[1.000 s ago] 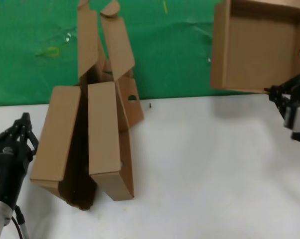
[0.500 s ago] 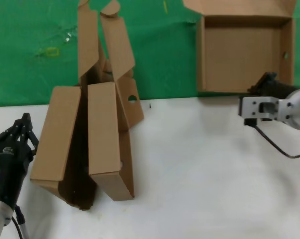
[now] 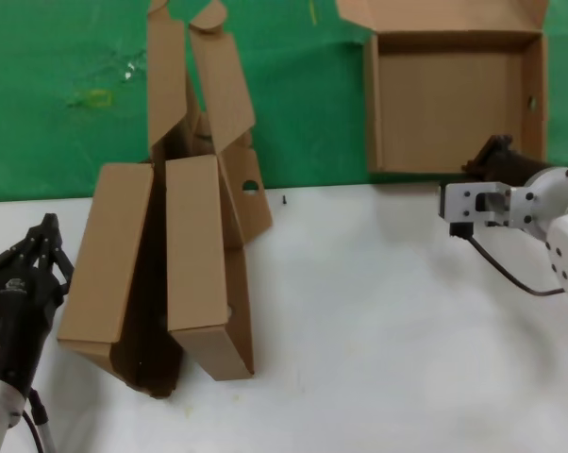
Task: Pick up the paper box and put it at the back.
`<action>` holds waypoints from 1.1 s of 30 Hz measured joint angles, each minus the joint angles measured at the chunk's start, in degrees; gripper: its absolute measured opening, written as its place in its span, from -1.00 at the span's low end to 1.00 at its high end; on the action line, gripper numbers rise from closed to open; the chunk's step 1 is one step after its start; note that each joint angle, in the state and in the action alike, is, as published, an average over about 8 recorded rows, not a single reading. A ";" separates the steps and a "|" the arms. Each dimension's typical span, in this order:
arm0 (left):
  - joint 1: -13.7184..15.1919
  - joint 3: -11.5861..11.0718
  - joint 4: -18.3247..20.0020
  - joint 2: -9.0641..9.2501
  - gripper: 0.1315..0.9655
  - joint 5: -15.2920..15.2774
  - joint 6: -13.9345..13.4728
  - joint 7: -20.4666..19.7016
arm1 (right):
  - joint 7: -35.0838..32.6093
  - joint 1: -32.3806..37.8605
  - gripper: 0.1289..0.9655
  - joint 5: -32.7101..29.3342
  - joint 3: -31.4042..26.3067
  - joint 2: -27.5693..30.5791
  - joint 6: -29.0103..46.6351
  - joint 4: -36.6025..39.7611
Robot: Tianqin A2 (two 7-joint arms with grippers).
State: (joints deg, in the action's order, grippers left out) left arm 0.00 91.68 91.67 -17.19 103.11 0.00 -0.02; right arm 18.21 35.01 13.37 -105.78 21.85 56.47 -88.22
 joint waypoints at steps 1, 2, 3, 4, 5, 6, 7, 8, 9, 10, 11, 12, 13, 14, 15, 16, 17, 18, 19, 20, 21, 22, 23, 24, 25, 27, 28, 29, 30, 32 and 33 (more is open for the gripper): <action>0.00 0.00 0.00 0.00 -0.97 0.00 0.00 0.00 | -0.16 -0.03 -0.95 -0.40 0.15 -0.20 -0.39 0.25; 0.00 0.00 0.00 0.00 -0.97 0.00 0.00 0.00 | -0.31 -0.04 -0.95 -0.75 0.31 -0.41 -0.72 0.50; 0.00 0.00 0.00 0.00 -0.97 0.00 0.00 0.00 | -0.44 -0.03 -0.94 -1.02 0.46 -0.63 -0.97 0.71; 0.00 0.00 0.00 0.00 -0.97 0.00 0.00 0.00 | -0.55 -0.02 -0.93 -1.19 0.60 -0.84 -1.13 0.89; 0.00 0.00 0.00 0.00 -0.97 0.00 0.00 0.00 | -0.64 0.00 -0.92 -1.31 0.72 -1.05 -1.22 1.02; 0.00 0.00 0.00 0.00 -0.97 0.00 0.00 0.00 | -0.73 0.03 -0.92 -1.37 0.83 -1.26 -1.23 1.11; 0.00 0.00 0.00 0.00 -0.97 0.00 0.00 0.00 | -0.80 0.07 -0.91 -1.37 0.93 -1.45 -1.17 1.15; 0.00 0.00 0.00 0.00 -0.97 0.00 0.00 0.00 | -0.87 0.10 -0.90 -1.33 1.00 -1.63 -1.04 1.16; 0.00 0.00 0.00 0.00 -0.97 0.00 0.00 0.00 | -0.92 0.13 -0.90 -1.28 1.07 -1.81 -0.87 1.11; 0.00 0.00 0.00 0.00 -0.97 0.00 0.00 0.00 | -0.95 0.15 -0.90 -1.25 1.12 -1.97 -0.70 1.04; 0.00 0.00 0.00 0.00 -0.97 0.00 0.00 0.00 | -0.98 0.17 -0.90 -1.26 1.18 -2.15 -0.56 0.97; 0.00 0.00 0.00 0.00 -0.97 0.00 0.00 0.00 | -1.00 0.19 -0.90 -1.30 1.24 -2.32 -0.45 0.90; 0.00 0.00 0.00 0.00 -0.97 0.00 0.00 0.00 | -1.02 0.21 -0.90 -1.39 1.31 -2.50 -0.36 0.83; 0.00 0.00 0.00 0.00 -0.97 0.00 0.00 0.00 | -1.03 0.23 -0.87 -1.50 1.38 -2.67 -0.30 0.76; 0.00 0.00 0.00 0.00 -0.97 0.00 0.00 0.00 | -1.04 0.24 -0.84 -1.62 1.46 -2.84 -0.25 0.67; 0.00 0.00 0.00 0.00 -0.97 0.00 0.00 0.00 | -1.04 0.24 -0.81 -1.74 1.54 -3.00 -0.20 0.56; 0.00 0.00 0.00 0.00 -0.97 0.00 0.00 0.00 | -1.04 0.22 -0.78 -1.84 1.63 -3.13 -0.13 0.41; 0.00 0.00 0.00 0.00 -0.97 0.00 0.00 0.00 | -1.05 0.20 -0.75 -1.90 1.73 -3.22 -0.04 0.21; 0.00 0.00 0.00 0.00 -0.97 0.00 0.00 0.00 | -1.07 0.17 -0.72 -1.92 1.84 -3.27 0.10 -0.05; 0.00 0.00 0.00 0.00 -0.97 0.00 0.00 0.00 | -1.11 0.13 -0.69 -1.87 1.96 -3.26 0.28 -0.41; 0.00 0.00 0.00 0.00 -0.97 0.00 0.00 0.00 | -1.16 0.10 -0.67 -1.76 2.08 -3.21 0.52 -0.82; 0.00 0.00 0.00 0.00 -0.97 0.00 0.00 0.00 | -1.23 0.06 -0.67 -1.55 2.22 -3.08 0.84 -1.35; 0.00 0.00 0.00 0.00 -0.97 0.00 0.00 0.00 | -1.31 0.01 -0.62 -1.22 2.39 -2.87 1.25 -2.04; 0.00 0.00 0.00 0.00 -0.97 0.00 0.00 0.00 | -1.40 -0.04 -0.57 -0.80 2.56 -2.60 1.72 -2.81; 0.00 0.00 0.00 0.00 -0.97 0.00 0.00 0.00 | -1.47 -0.09 -0.52 -0.19 2.78 -2.24 2.32 -3.77; 0.00 0.00 0.00 0.00 -0.97 0.00 0.00 0.00 | -1.42 -0.23 -0.42 1.64 3.37 -1.28 3.95 -6.28; 0.00 0.00 0.00 0.00 -0.97 0.00 0.00 0.00 | -1.25 -0.31 -0.37 2.90 3.76 -0.71 4.93 -7.77; 0.00 0.00 0.00 0.00 -0.97 0.00 0.00 0.00 | -0.93 -0.41 -0.32 4.43 4.27 -0.07 6.02 -9.49; 0.00 0.00 0.00 0.00 -0.97 0.00 0.00 0.00 | -0.48 -0.53 -0.27 6.10 4.88 0.59 7.10 -11.30; 0.00 0.00 0.00 0.00 -0.97 0.00 0.00 0.00 | 0.77 -0.83 -0.27 9.72 6.39 1.96 9.08 -15.01; 0.00 0.00 0.00 0.00 -0.97 0.00 0.00 0.00 | 1.55 -1.02 -0.27 11.58 7.31 2.62 9.86 -16.82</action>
State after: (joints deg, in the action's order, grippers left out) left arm 0.00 91.68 91.67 -17.19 103.11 0.00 -0.02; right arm 19.75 33.99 24.95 -98.46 24.47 66.33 -105.04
